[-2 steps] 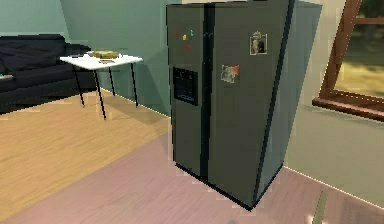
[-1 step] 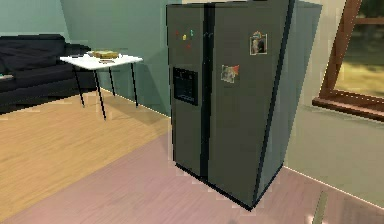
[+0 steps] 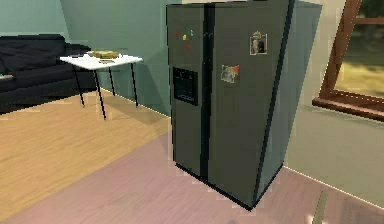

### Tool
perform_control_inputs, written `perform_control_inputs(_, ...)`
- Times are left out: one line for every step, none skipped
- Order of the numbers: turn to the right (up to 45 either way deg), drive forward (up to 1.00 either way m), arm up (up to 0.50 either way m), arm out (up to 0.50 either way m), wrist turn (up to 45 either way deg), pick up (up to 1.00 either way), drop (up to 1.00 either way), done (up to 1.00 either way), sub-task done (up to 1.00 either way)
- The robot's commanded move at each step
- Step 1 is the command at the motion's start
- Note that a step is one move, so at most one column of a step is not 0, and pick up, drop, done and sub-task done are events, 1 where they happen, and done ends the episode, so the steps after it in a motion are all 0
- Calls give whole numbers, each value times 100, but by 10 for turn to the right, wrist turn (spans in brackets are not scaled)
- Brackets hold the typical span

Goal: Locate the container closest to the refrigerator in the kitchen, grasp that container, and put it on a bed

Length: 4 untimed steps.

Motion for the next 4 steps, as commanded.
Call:
perform_control_inputs(0, 0, 0, 0, 450, 0, 0, 0, 0)
perform_control_inputs(0, 0, 0, 0, 150, 0, 0, 0, 0)
perform_control_inputs(0, 0, -30, 0, 0, 0, 0, 0, 0)
perform_control_inputs(0, 0, 0, 0, 0, 100, 0, 0, 0)
